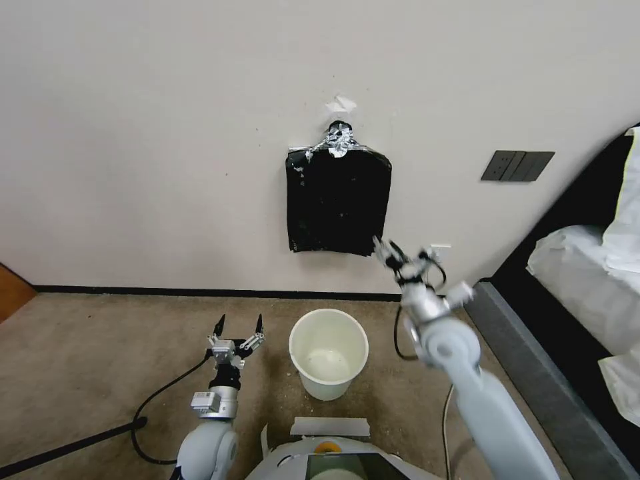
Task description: Place a trash bag onto the trash bin.
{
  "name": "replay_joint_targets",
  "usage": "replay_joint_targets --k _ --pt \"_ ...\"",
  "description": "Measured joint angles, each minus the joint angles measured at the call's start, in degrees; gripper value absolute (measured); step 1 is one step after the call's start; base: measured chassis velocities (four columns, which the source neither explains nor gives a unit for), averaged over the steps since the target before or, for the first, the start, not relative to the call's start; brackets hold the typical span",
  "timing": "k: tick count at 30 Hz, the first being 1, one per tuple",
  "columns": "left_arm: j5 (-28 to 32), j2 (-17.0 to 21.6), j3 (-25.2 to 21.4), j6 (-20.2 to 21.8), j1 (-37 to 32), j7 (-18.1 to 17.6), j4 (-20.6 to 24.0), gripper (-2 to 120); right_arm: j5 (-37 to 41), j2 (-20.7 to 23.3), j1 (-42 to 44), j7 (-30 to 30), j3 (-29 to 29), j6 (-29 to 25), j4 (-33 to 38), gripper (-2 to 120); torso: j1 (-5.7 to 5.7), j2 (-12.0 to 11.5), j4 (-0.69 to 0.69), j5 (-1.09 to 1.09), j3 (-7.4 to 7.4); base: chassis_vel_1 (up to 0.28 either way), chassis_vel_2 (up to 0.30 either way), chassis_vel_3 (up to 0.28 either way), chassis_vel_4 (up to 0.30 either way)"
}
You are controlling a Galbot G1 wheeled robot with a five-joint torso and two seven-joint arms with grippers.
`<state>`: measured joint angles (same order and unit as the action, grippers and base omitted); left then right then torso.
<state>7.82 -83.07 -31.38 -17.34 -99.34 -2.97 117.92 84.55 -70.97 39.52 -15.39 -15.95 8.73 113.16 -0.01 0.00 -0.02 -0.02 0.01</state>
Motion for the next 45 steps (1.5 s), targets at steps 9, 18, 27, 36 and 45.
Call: replay_joint_targets --k 9,18,27,36,45 --pt "-0.19 -1.22 -1.27 0.09 -0.37 -0.13 0.80 100 3.04 -5.23 -9.21 0.62 1.67 1.26 -12.50 100 0.00 0.00 0.02 0.02 0.00 0.000 0.000 0.000 0.000" --pt "0.25 -1.60 -2.13 0.33 -0.89 -0.22 1.54 100 2.98 -7.02 -12.78 4.47 1.50 2.37 -16.99 100 0.00 0.00 0.03 0.02 0.00 0.000 0.000 0.000 0.000" --pt "0.56 -1.41 -1.89 0.38 -0.92 -0.28 1.74 100 1.98 -9.30 -15.77 6.08 1.95 3.35 -18.41 100 0.00 0.00 0.02 0.02 -0.01 0.000 0.000 0.000 0.000" --pt "0.14 -1.39 -1.90 0.18 -1.23 -0.28 1.25 100 0.59 -10.83 -18.44 7.54 2.26 4.21 -22.21 88 0.01 0.00 0.02 0.02 0.00 0.000 0.000 0.000 0.000" --pt "0.16 -1.15 -1.87 0.16 -1.15 -0.34 1.77 100 -0.32 -11.95 -19.42 8.03 2.22 4.17 -23.14 56 0.00 0.00 0.02 0.02 -0.01 0.000 0.000 0.000 0.000"
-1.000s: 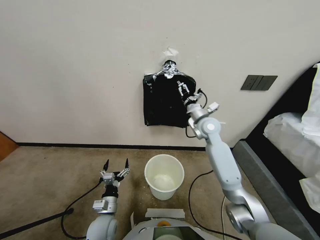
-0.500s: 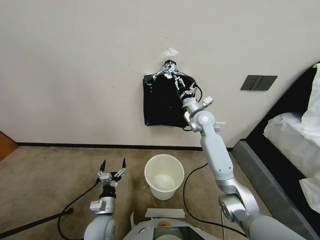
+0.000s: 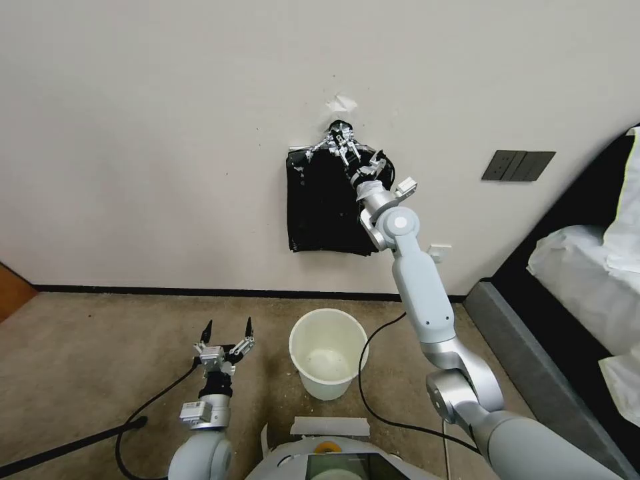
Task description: Place a trash bag onto the trash bin.
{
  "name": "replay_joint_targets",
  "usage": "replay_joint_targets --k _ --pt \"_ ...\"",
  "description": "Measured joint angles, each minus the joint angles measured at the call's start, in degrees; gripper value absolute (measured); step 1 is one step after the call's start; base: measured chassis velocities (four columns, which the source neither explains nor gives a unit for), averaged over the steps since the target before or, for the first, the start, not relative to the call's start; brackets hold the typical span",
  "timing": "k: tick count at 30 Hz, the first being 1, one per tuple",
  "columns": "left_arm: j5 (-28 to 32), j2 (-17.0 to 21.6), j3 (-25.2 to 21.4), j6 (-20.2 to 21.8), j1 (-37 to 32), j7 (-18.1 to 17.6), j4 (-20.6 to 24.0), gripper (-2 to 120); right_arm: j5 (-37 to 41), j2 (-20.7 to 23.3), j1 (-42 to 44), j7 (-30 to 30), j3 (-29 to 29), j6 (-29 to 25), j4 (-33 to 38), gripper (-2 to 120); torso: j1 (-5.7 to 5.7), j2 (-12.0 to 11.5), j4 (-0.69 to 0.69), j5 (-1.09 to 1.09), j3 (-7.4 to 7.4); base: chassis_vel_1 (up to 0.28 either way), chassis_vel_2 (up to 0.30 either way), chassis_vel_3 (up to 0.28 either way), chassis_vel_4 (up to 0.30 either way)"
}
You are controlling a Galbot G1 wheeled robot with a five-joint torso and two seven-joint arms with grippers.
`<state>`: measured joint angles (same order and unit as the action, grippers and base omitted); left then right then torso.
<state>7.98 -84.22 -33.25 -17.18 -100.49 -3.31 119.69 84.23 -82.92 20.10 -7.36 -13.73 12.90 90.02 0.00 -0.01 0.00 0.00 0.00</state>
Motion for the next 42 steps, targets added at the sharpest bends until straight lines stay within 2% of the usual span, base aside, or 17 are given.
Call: replay_joint_targets --k 4,5,6,7,9,10,13,17,24,30,36,42 --pt "0.02 -0.06 -0.01 0.00 -0.07 -0.03 0.08 100 -0.23 -0.17 -0.31 0.04 -0.14 -0.08 -0.41 44 0.00 0.00 0.00 0.00 0.00 0.000 0.000 0.000 0.000" --pt "0.02 -0.10 -0.01 0.00 -0.13 -0.03 0.14 100 -0.39 -0.17 -0.55 0.05 -0.28 -0.19 -0.62 36 0.00 0.00 0.00 0.00 0.00 0.000 0.000 0.000 0.000" --pt "0.02 -0.10 -0.01 0.00 -0.13 -0.03 0.14 100 -0.39 -0.17 -0.55 0.05 -0.28 -0.19 -0.62 36 0.00 0.00 0.00 0.00 0.00 0.000 0.000 0.000 0.000" --pt "0.02 -0.14 -0.02 0.00 -0.10 -0.04 0.14 100 -0.49 -0.10 -0.73 0.05 -0.30 -0.31 -0.72 30 0.00 0.00 0.00 0.00 0.00 0.000 0.000 0.000 0.000" --pt "0.03 -0.17 -0.04 0.00 -0.07 -0.06 0.14 100 -0.51 -0.06 -0.82 0.04 -0.29 -0.36 -0.76 28 0.00 0.00 0.00 0.00 0.00 0.000 0.000 0.000 0.000" --pt "0.04 -0.24 -0.05 0.00 -0.04 -0.09 0.14 100 -0.56 0.01 -0.96 0.01 -0.21 -0.39 -0.85 20 0.00 0.00 0.00 0.00 0.00 0.000 0.000 0.000 0.000" --pt "0.05 -0.34 0.01 0.00 -0.19 -0.11 0.30 100 -2.53 -0.03 -1.11 -0.44 0.30 -0.87 -0.97 8 0.00 0.00 0.01 0.00 0.00 0.000 0.000 0.000 0.000" --pt "0.05 -0.38 0.09 0.01 -0.48 -0.11 0.74 100 -3.64 -0.05 -1.09 -0.76 0.84 -1.42 -0.69 0 0.00 0.00 -0.01 0.01 0.00 0.000 0.000 0.000 0.000" --pt "0.39 -0.38 0.16 0.08 -0.41 -0.32 0.98 100 -4.50 1.50 1.27 -0.60 1.54 -2.30 1.83 0 0.00 0.00 0.00 0.00 0.00 0.000 0.000 0.000 0.000" --pt "0.40 -0.49 0.70 0.08 -0.27 -0.32 0.50 100 -7.03 4.51 8.23 0.12 3.20 -2.68 6.57 0 0.00 0.00 0.02 0.01 0.00 0.000 0.000 0.000 0.000" --pt "0.39 -0.49 1.02 0.05 -0.25 -0.32 0.48 100 -8.85 5.65 12.93 0.03 3.64 -2.52 10.41 0 0.01 0.00 0.00 0.01 0.00 0.000 0.000 0.000 0.000" --pt "0.28 -0.47 1.39 -0.14 -0.47 -0.29 0.56 100 -11.71 7.09 20.04 -0.32 4.06 -1.89 17.28 0 0.01 0.00 0.00 0.01 -0.01 0.000 0.000 0.000 0.000"
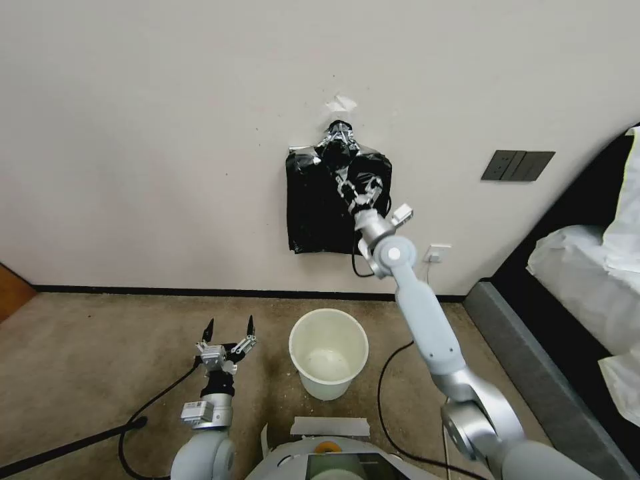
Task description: Place a trash bag onto the trash bin.
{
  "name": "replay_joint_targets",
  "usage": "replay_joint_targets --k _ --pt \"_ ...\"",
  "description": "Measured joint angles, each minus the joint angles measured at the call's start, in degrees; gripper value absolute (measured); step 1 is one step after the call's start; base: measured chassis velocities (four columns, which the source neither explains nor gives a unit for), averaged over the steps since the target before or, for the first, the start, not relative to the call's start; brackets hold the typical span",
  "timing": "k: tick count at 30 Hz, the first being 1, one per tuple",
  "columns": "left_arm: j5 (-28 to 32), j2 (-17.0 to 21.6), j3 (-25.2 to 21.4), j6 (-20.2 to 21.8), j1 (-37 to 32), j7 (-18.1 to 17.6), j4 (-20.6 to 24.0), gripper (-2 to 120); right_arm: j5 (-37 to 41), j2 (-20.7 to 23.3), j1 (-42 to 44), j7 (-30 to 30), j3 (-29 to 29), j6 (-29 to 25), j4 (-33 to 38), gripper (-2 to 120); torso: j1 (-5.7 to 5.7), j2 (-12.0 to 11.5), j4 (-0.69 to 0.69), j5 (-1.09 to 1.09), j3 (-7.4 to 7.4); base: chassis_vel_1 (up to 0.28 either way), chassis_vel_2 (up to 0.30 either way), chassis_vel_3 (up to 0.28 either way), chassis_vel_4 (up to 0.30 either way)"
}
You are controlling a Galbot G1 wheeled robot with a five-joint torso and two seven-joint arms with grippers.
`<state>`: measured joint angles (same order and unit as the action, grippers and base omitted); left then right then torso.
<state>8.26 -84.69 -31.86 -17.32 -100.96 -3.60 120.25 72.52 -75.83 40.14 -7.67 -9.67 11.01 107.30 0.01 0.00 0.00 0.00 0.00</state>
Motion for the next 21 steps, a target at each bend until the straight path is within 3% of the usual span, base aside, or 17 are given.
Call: replay_joint_targets --k 21 --pt "-0.17 -0.01 1.61 -0.51 -0.04 0.22 0.87 100 -7.63 2.62 16.08 -0.11 -0.50 1.94 11.09 0 0.00 0.00 0.01 0.00 0.00 0.000 0.000 0.000 0.000"
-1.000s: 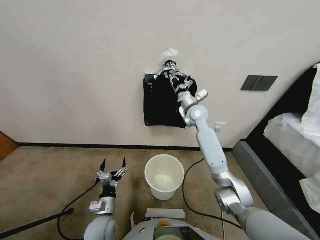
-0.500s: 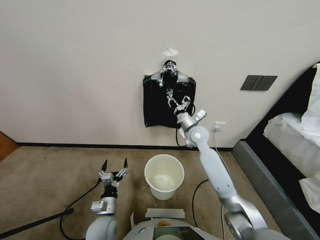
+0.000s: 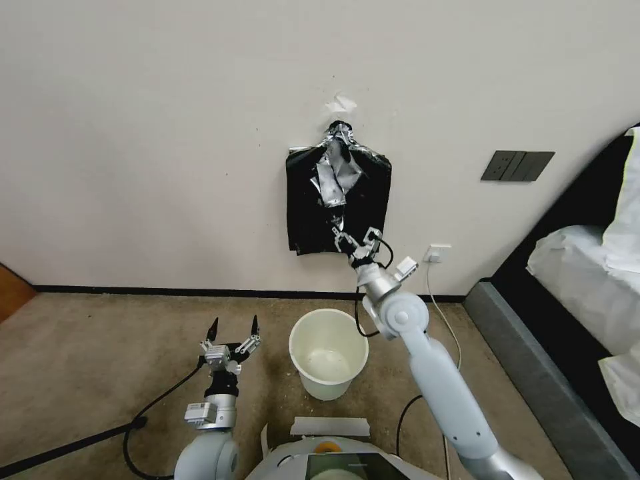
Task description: Place a trash bag onto the trash bin.
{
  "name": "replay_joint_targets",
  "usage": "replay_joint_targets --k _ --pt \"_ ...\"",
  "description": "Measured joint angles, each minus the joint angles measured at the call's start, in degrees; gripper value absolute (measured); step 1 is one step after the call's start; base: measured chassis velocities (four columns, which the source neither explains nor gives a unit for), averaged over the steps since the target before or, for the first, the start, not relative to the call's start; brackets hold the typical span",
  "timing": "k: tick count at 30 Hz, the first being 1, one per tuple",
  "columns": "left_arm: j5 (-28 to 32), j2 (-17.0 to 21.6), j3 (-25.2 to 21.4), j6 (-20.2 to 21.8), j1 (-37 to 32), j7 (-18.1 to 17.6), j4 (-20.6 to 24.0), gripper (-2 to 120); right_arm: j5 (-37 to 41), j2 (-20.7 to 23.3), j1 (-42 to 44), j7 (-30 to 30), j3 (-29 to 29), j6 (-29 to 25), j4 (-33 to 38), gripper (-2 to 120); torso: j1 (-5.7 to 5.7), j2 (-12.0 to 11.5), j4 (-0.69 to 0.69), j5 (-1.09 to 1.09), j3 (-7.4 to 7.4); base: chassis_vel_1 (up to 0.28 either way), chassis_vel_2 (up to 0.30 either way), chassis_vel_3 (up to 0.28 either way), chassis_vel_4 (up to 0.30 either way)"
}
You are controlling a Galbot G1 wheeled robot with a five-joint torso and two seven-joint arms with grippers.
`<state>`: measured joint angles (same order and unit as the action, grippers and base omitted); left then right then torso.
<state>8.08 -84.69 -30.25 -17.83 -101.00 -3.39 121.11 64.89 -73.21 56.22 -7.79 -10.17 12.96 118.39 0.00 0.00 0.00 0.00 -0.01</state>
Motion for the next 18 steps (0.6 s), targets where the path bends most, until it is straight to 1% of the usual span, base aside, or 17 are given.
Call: replay_joint_targets --k 9,11,18 --pt "-0.02 0.17 0.47 -0.17 -0.22 0.10 0.35 100 -2.88 0.11 4.18 0.34 0.01 0.83 2.60 0 0.00 0.00 0.00 0.00 0.00 0.000 0.000 0.000 0.000" --pt "-0.08 0.25 0.74 -0.25 -0.49 0.15 0.61 100 -4.84 0.40 7.67 0.68 0.04 1.32 5.10 0 0.00 0.00 -0.01 0.00 0.00 0.000 0.000 0.000 0.000" --pt "-0.33 0.37 1.50 -0.32 -0.56 0.21 0.88 100 -8.01 1.38 11.57 1.50 0.02 1.39 7.79 0 -0.01 0.00 0.00 0.00 0.00 0.000 0.000 0.000 0.000"
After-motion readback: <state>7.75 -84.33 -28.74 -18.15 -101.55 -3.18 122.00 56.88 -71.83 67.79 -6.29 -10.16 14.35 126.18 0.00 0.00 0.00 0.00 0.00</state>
